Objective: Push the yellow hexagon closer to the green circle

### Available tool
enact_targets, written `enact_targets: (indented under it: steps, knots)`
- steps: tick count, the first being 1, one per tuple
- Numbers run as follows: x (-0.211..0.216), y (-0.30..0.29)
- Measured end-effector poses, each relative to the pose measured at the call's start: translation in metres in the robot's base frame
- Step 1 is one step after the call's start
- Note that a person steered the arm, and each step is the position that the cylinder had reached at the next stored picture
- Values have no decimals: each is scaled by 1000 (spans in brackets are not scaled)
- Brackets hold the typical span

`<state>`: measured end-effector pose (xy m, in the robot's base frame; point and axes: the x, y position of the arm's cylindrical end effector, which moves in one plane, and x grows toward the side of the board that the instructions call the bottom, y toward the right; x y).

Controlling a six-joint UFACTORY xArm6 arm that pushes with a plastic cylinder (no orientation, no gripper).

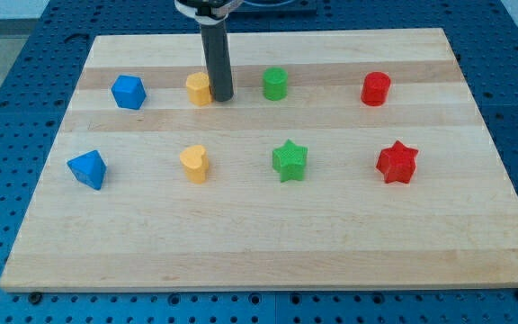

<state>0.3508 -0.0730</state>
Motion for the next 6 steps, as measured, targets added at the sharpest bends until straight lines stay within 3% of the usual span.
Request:
enact_targets:
  steps: [1, 2, 3, 5, 6]
  knots:
    - [36, -14]
    - [34, -59]
    - [1, -72]
    - [-27, 17]
    - [-26, 17]
